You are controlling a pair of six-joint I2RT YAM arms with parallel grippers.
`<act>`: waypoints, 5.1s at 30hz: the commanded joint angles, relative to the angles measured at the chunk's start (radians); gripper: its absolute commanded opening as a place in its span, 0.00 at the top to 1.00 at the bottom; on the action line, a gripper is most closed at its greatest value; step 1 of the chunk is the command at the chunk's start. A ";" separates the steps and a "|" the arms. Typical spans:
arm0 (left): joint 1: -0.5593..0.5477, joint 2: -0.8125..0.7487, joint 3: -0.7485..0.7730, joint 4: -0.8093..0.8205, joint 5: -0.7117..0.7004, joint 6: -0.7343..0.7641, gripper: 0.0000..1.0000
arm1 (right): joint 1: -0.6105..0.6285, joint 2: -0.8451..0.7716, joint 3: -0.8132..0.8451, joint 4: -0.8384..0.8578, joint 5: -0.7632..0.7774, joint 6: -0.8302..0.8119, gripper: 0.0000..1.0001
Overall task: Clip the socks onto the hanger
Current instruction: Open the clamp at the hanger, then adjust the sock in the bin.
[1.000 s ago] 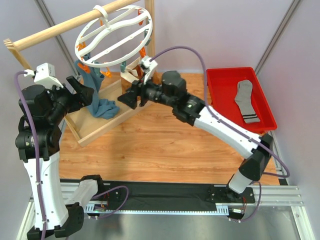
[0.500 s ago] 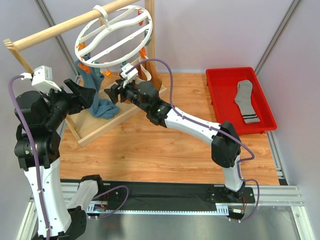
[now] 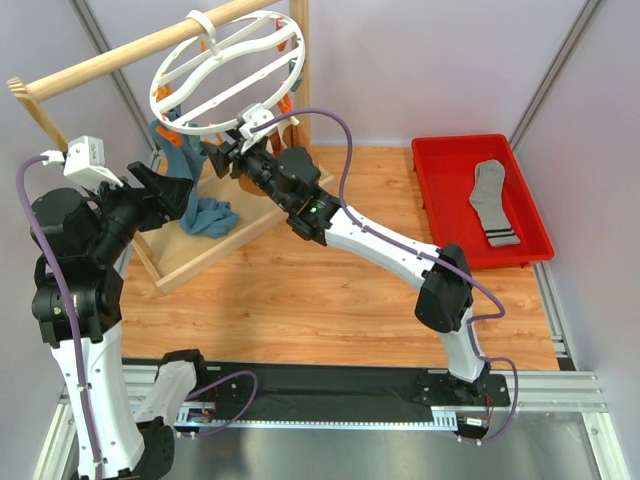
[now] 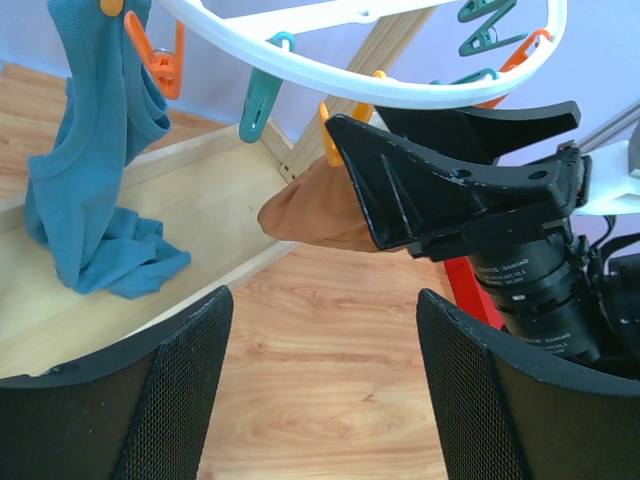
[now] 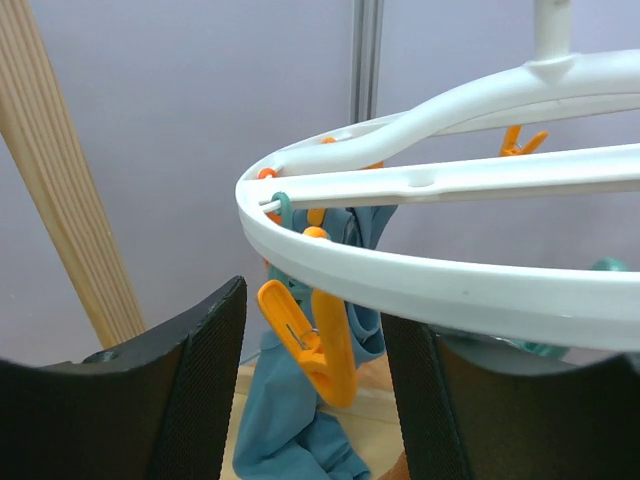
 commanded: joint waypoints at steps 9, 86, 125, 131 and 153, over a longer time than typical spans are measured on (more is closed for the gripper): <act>0.007 0.022 0.028 0.036 0.086 -0.037 0.20 | -0.038 0.026 0.052 0.006 -0.175 0.128 0.54; -0.455 0.466 0.214 0.122 -0.528 -0.220 0.46 | -0.133 -0.108 0.049 -0.384 -0.466 0.072 1.00; -0.456 0.405 0.128 0.178 -0.500 -0.151 1.00 | -0.823 -0.748 -0.764 -0.689 0.088 0.426 0.38; -0.456 0.379 0.122 0.189 -0.514 -0.140 1.00 | -1.154 -0.428 -0.680 -0.661 0.035 0.616 0.54; -0.456 0.348 0.065 0.250 -0.426 -0.142 1.00 | -1.192 0.196 -0.118 -0.827 0.154 0.466 0.68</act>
